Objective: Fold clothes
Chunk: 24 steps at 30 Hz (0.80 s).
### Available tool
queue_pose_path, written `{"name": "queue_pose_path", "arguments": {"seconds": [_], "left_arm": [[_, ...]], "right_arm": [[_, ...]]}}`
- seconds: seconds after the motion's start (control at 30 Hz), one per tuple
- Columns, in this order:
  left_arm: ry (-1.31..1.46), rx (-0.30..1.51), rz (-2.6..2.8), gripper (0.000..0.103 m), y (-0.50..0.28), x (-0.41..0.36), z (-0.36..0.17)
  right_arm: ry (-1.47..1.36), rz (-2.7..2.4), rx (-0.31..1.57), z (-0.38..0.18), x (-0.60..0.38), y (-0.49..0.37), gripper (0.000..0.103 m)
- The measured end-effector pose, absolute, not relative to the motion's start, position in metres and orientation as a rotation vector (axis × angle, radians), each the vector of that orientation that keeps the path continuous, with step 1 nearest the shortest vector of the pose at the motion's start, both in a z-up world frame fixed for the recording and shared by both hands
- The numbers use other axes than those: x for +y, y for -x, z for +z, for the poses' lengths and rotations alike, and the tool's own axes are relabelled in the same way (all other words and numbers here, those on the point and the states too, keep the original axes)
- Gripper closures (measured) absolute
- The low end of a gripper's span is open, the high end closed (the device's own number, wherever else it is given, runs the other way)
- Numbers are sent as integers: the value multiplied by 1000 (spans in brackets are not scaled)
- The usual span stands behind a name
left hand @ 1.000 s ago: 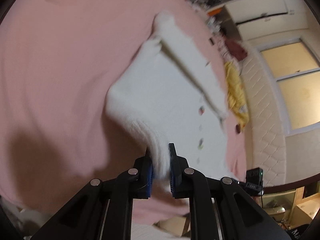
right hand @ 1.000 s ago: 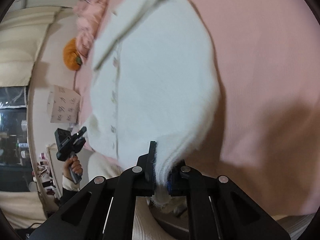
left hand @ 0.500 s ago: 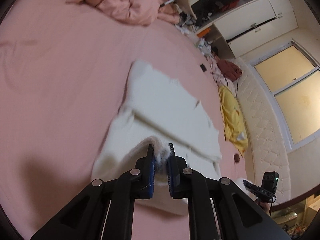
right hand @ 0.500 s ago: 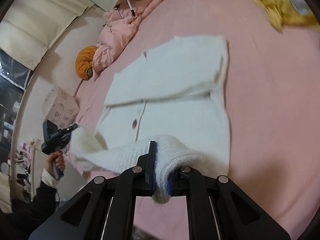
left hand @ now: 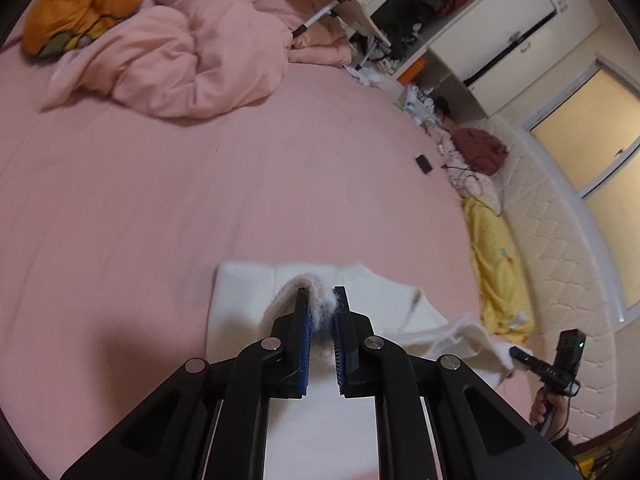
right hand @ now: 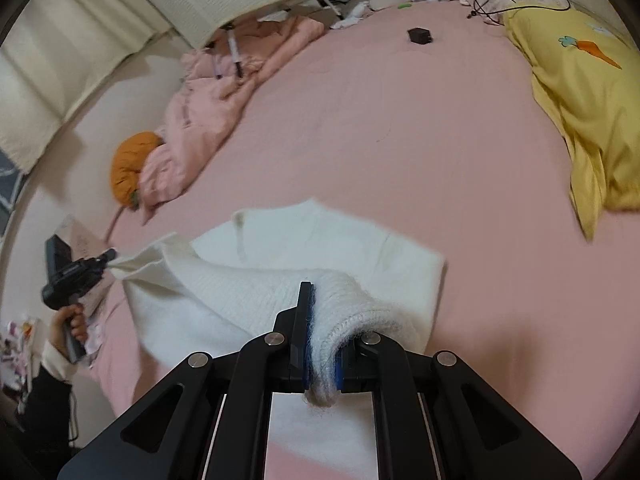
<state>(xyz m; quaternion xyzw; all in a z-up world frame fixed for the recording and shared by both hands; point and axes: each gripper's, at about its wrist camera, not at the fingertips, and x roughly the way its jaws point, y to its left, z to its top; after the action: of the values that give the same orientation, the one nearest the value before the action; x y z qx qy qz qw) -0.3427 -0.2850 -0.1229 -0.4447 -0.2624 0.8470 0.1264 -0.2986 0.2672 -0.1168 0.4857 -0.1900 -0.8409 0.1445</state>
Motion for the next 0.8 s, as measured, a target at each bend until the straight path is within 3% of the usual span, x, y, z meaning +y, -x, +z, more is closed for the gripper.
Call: {"name": "queue_pose_path", "arguments": {"seconds": [0.37,0.47,0.53,0.57,0.63,0.67,0.7,0.8], "left_arm": [[1491,-768,2454,92,401,-284,-205],[1487,-873,2446,79,402,-299,-213],[1475,-956,2465,54,401,-312,-212],[1463,-1014,2486,50,399,-323,-208],[1444,-1064,2535,49,396,-338,-200],[1418,-1066,2571,49,391,-345,-192],[1405,-1043,2599,49,387,-347,-184],[1383,-757,2727,47,372,-325,-156]], "right_arm": [[-1680,-2227,-799,-235,298,375,95],[-1633,-2139,-1012,-246,315,378,93],[-1578,-2052,-1211,-252,332,376,88],[-1535,-1993,-1338,-257,342,374,82],[-1427,-1962,-1516,-256,361,368,58],[-1360,-1984,-1591,-253,371,363,29],[-1282,-2014,-1694,-248,384,356,13],[-1191,-2123,-1644,-222,390,343,13]]}}
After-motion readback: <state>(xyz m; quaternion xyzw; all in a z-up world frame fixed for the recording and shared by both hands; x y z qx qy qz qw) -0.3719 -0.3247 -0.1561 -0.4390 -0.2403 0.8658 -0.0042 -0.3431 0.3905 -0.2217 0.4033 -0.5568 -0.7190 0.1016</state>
